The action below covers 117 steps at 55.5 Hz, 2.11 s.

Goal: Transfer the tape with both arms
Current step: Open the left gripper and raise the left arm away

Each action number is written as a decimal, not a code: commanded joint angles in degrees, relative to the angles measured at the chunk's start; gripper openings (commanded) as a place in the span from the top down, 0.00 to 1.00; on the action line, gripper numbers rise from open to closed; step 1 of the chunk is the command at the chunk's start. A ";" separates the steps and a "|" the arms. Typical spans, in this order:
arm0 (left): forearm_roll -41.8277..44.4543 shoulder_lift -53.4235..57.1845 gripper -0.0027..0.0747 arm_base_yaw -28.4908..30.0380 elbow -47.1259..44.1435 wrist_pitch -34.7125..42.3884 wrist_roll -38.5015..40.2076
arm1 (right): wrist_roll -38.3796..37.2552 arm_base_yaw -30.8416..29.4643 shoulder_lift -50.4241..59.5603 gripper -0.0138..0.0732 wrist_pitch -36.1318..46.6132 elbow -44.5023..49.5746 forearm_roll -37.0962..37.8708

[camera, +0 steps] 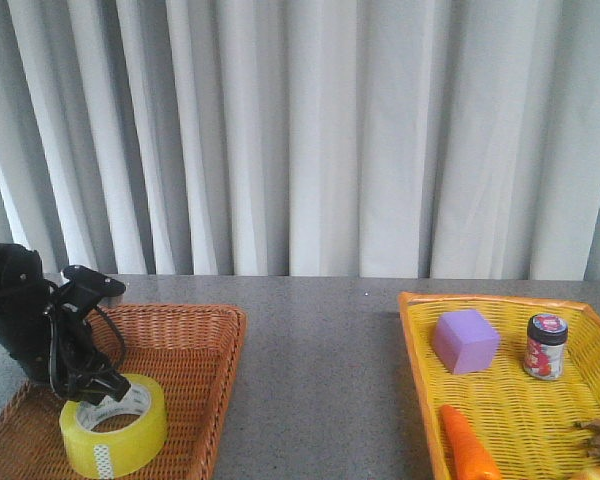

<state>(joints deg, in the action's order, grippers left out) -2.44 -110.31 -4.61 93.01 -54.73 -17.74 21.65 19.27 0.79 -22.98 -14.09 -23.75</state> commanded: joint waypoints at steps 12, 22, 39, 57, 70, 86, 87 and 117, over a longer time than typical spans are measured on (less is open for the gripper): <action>-0.93 7.58 0.57 -0.03 1.87 1.64 2.35 | 0.13 -0.12 -0.83 0.85 4.03 -1.42 -0.22; -0.93 14.21 0.58 -0.03 1.87 1.59 3.67 | 0.13 -0.12 -0.83 0.85 4.03 -1.42 -0.22; -1.16 31.58 0.89 -0.03 1.80 -2.35 4.98 | 0.13 -0.12 -0.83 0.85 4.03 -1.42 -0.22; -9.93 59.39 0.97 -0.03 -18.20 4.24 5.98 | 0.13 -0.12 -0.83 0.85 4.03 -1.42 -0.22; -11.89 83.11 0.97 -0.03 -38.26 6.17 7.11 | 0.13 -0.12 -0.83 0.85 4.03 -1.42 -0.22; -10.74 110.79 0.97 -0.03 -49.86 6.70 6.90 | 0.13 -0.12 -0.83 0.85 4.04 -1.42 -0.27; -10.74 111.66 0.97 -0.03 -50.47 7.45 6.61 | 0.13 -0.12 -0.83 0.85 4.04 -1.42 -0.27; -14.33 109.37 0.97 -0.03 -85.26 50.03 -3.00 | 0.13 -0.12 -0.74 0.85 3.80 -1.42 -0.27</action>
<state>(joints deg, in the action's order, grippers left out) -15.54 -0.13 -4.61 11.57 -15.68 -20.73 21.65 19.27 0.79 -23.03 -13.96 -23.70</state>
